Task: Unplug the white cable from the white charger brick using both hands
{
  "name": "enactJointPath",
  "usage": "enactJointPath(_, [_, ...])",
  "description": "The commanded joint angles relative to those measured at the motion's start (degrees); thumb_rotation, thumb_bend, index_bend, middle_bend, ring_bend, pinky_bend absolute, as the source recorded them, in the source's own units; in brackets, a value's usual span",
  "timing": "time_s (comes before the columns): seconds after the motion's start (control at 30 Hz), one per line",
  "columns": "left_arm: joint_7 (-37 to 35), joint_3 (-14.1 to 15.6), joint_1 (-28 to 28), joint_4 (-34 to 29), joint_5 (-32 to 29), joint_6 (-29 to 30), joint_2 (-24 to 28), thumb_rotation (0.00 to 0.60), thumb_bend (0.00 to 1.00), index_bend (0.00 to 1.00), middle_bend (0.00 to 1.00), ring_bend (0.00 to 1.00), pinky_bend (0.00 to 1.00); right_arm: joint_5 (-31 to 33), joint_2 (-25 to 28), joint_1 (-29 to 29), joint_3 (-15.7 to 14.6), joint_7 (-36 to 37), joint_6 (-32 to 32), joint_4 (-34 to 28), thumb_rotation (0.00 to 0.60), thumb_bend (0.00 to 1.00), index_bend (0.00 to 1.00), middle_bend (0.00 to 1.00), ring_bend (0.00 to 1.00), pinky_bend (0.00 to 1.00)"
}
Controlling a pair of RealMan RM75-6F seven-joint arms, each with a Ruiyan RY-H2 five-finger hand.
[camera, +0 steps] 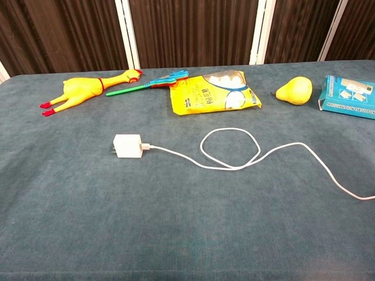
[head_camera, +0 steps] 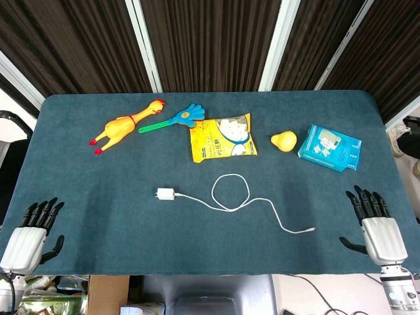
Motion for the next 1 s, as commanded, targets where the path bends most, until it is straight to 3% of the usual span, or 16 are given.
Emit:
enactJointPath(0.03, [-0.27, 0.13, -0.17, 0.19, 0.48, -0.06, -0.21, 0.600, 0.48, 0.00, 0.00, 0.00, 0.02, -0.17, 0.03, -0.07, -0.04, 0.00, 0.15, -0.14, 0.600, 0.20, 0.00, 0.00, 0.00, 0.00])
enactJointPath(0.13, [-0.79, 0.05, -0.69, 0.80, 1.42, -0.09, -1.17, 0.600, 0.49, 0.00, 0.00, 0.00, 0.04, -0.66, 0.18, -0.21, -0.25, 0.04, 0.44, -0.31, 0.600, 0.20, 0.00, 0.00, 0.00, 0.00])
enactJointPath(0.2, [-1.78, -0.47, -1.47, 1.79, 3.25, 0.79, -3.38, 0.600, 0.49, 0.00, 0.00, 0.05, 0.15, -1.00, 0.30, -0.36, -0.35, 0.25, 0.78, -0.34, 0.600, 0.20, 0.00, 0.00, 0.00, 0.00])
enactJointPath(0.23, [-2.70, -0.80, -2.09, 2.88, 4.35, 1.14, -4.84, 0.600, 0.49, 0.00, 0.00, 0.11, 0.24, -1.13, 0.26, -0.41, -0.34, 0.22, 0.96, -0.21, 0.600, 0.20, 0.00, 0.00, 0.00, 0.00])
enactJointPath(0.3, [-6.34, -1.31, -4.55, 5.83, 6.62, 0.03, -8.25, 0.600, 0.49, 0.01, 0.00, 0.38, 0.55, -1.15, 0.23, -0.53, -0.43, 0.02, 1.03, -0.04, 0.600, 0.20, 0.00, 0.00, 0.00, 0.00])
enactJointPath(0.33, [-7.84, -1.43, -5.69, 6.90, 7.03, -1.10, -9.53, 0.600, 0.49, 0.02, 0.01, 0.45, 0.63, -1.15, 0.21, -0.57, -0.46, 0.09, 1.04, -0.03, 0.600, 0.20, 0.00, 0.00, 0.00, 0.00])
enactJointPath(0.47, [-9.11, -1.76, -7.34, 7.81, 6.75, -3.34, -11.12, 0.600, 0.49, 0.06, 0.04, 0.66, 0.81, -1.15, 0.18, -0.61, -0.46, 0.12, 1.07, 0.01, 0.600, 0.19, 0.00, 0.00, 0.00, 0.00])
enactJointPath(0.5, [-9.12, -2.06, -8.33, 7.97, 6.61, -4.66, -11.94, 0.600, 0.49, 0.07, 0.06, 0.76, 0.90, -1.14, 0.15, -0.61, -0.46, 0.01, 1.05, 0.05, 0.600, 0.20, 0.00, 0.00, 0.00, 0.00])
enactJointPath(0.57, [-5.55, -4.70, -13.35, 8.34, 4.32, -11.67, -16.62, 0.600, 0.49, 0.09, 0.08, 0.87, 0.98, -1.18, -0.02, -0.51, -0.60, -0.27, 0.65, 0.07, 0.600, 0.20, 0.00, 0.00, 0.00, 0.00])
enactJointPath(0.63, [-0.72, -7.98, -16.36, 8.55, -0.29, -15.93, -20.92, 0.600, 0.49, 0.11, 0.10, 0.92, 1.00, -1.12, 0.01, -0.41, -0.62, -0.27, 0.38, 0.02, 0.600, 0.20, 0.00, 0.00, 0.00, 0.00])
enactJointPath(0.83, [10.47, -11.43, -21.76, 9.85, -10.41, -24.53, -27.24, 0.600, 0.48, 0.14, 0.15, 0.99, 1.00, -0.31, 0.43, -0.20, -0.49, 0.49, -0.52, -0.02, 0.600, 0.20, 0.00, 0.00, 0.00, 0.00])
enactJointPath(1.0, [15.18, -12.82, -24.81, 14.34, -13.48, -25.09, -33.08, 0.600, 0.47, 0.15, 0.18, 1.00, 1.00, 0.17, 0.75, -0.29, -0.34, 0.94, -0.58, -0.04, 0.600, 0.20, 0.00, 0.00, 0.00, 0.00])
